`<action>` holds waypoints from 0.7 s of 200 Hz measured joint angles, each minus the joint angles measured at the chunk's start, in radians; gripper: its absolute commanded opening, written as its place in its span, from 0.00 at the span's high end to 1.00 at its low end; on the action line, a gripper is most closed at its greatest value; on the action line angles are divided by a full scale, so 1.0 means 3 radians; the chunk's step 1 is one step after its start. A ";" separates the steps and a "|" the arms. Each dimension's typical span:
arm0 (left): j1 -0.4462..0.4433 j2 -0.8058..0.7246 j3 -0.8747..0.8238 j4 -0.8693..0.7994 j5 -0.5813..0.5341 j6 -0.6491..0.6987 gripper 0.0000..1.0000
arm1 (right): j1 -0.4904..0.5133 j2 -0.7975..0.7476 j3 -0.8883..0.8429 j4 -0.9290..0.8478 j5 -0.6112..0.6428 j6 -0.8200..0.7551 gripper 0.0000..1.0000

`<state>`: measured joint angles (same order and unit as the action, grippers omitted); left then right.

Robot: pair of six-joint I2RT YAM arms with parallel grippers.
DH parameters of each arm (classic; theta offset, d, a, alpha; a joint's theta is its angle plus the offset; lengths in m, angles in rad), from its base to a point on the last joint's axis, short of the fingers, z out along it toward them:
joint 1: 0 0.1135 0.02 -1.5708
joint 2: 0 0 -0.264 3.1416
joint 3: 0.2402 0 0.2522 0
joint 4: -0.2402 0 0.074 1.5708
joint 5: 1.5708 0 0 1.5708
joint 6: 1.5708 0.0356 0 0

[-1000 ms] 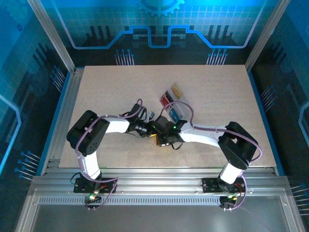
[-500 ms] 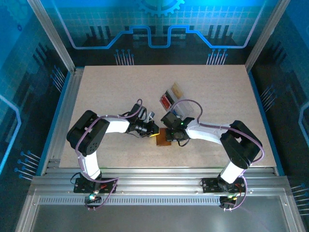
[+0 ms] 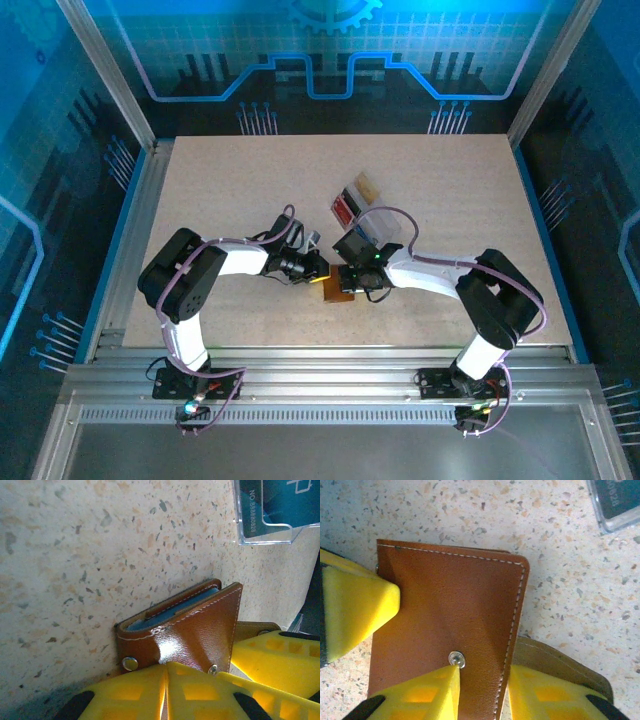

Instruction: Put the credit cards into the card holder

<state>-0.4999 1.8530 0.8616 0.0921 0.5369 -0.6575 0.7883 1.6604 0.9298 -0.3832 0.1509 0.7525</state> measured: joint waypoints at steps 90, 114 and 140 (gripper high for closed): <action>0.0003 0.0001 0.0000 -0.0001 0.0001 -0.0057 0.88 | 0.0062 -0.0031 0.0151 -0.0263 0.0164 -0.0072 0.87; 0.0003 0.0001 0.0000 -0.0001 0.0000 -0.0062 0.88 | 0.0062 -0.0031 0.0169 -0.0278 0.0146 -0.0093 0.87; 0.0003 0.0001 0.0000 -0.0003 0.0000 -0.0072 0.88 | 0.0061 -0.0031 0.0188 -0.0294 0.0113 -0.0102 0.85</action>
<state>-0.4992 1.8534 0.8616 0.0914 0.5369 -0.6792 0.8066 1.6512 0.9863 -0.4713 0.1848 0.7219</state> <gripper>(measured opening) 0.119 0.142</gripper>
